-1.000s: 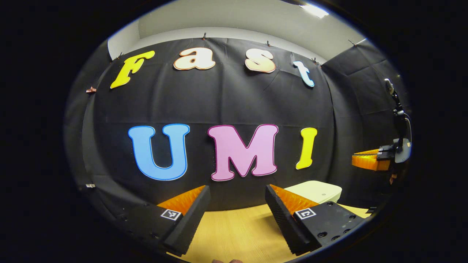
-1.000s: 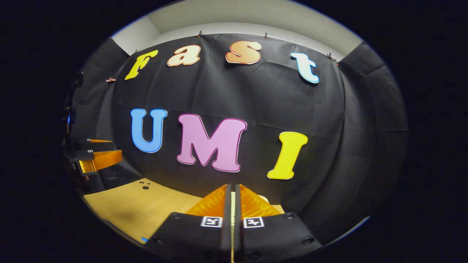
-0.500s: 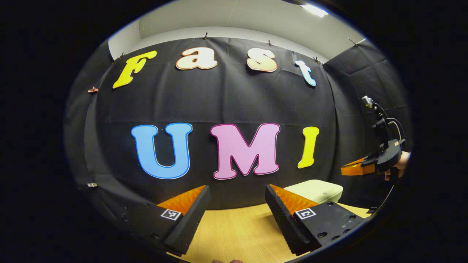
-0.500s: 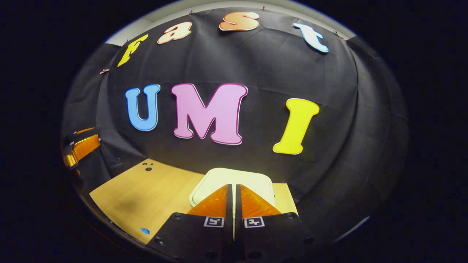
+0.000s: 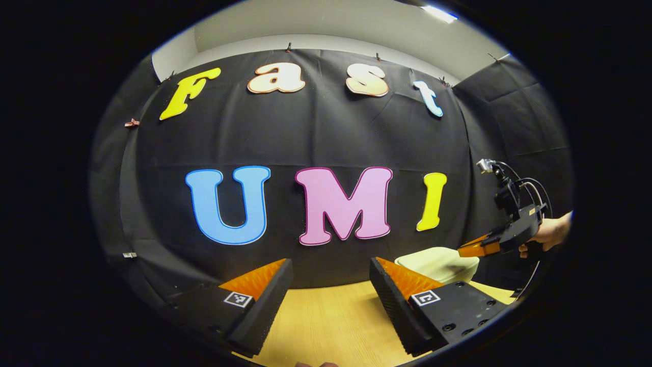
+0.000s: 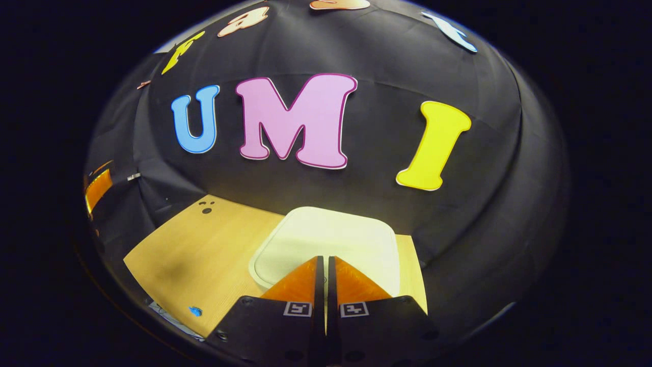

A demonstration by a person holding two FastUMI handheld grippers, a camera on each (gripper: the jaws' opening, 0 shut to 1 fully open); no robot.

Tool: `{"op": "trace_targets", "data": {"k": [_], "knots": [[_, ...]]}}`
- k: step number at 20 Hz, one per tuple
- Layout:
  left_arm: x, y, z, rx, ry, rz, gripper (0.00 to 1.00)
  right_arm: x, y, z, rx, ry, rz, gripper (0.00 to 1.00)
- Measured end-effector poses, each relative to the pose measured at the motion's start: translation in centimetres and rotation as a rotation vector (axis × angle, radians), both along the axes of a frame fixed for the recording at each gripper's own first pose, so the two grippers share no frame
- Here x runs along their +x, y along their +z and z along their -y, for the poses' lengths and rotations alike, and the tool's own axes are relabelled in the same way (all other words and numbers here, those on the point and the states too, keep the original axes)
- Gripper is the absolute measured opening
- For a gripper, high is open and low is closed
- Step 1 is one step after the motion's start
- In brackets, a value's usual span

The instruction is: Press the lid of the desktop garbage bin to open it, pick up the crumpled paper on the desktop and throw it into the bin, then pick up the pop can on the desktop and drop it into the bin, and finally close the garbage bin lid.

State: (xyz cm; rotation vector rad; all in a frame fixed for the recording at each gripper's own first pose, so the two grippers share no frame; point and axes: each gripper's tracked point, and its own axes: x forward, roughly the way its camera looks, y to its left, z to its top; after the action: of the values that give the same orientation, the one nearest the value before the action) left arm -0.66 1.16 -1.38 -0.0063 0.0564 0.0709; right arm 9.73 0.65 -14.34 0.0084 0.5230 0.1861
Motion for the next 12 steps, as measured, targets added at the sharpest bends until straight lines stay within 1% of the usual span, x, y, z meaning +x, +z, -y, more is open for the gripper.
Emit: {"op": "trace_targets", "data": {"k": [4, 9, 12], "knots": [[-0.2, -0.4, -0.2, -0.001, 0.013, -0.012, 0.97, 0.3, -1.7, -0.1, -0.005, -0.001, -0.023, 0.05], [-0.2, -0.8, -0.3, -0.006, 0.026, -0.025, 0.97, 0.1, -3.6, -0.4, -0.006, 0.016, -0.068, 0.05], [-0.2, -0.8, -0.6, -0.004, 0.039, -0.024, 0.97, 0.5, -3.7, -0.3, 0.015, 0.003, -0.066, 0.06]]}}
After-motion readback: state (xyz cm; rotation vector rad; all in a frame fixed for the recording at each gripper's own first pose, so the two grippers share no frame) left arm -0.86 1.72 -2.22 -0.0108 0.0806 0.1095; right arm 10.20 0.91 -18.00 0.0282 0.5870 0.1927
